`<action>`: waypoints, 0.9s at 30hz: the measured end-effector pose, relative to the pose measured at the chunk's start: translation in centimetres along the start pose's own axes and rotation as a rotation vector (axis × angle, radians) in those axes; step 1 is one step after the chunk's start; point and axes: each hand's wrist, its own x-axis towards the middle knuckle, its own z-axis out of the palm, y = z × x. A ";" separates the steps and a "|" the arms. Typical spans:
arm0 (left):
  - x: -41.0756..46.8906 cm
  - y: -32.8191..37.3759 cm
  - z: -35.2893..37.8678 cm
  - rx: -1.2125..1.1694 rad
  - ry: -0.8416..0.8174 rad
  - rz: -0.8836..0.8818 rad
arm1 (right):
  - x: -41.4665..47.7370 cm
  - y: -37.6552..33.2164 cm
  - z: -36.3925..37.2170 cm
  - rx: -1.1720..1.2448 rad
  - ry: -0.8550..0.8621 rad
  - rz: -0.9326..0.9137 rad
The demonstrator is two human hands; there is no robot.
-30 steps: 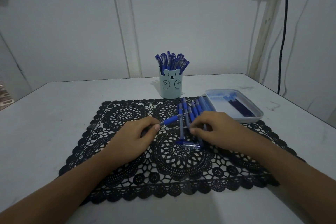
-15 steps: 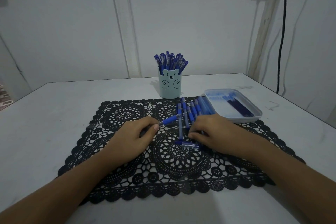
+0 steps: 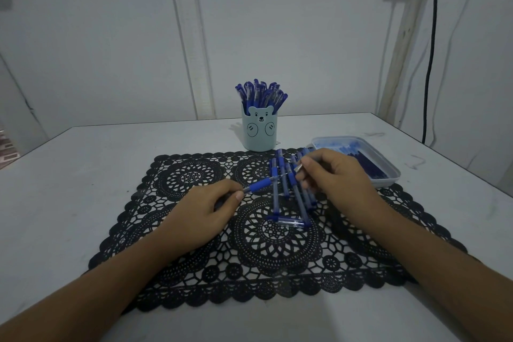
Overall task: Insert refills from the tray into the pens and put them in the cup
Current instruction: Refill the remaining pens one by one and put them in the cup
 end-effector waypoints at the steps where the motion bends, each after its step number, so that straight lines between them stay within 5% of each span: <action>1: 0.0 0.0 0.0 0.002 -0.001 0.000 | 0.0 0.0 0.1 0.020 0.003 -0.003; 20: 0.0 0.0 0.1 0.008 0.012 0.010 | -0.7 0.3 1.6 0.059 -0.076 -0.039; 27: -0.1 -0.3 0.0 0.040 -0.014 0.069 | -0.8 0.2 0.8 -0.222 -0.174 -0.109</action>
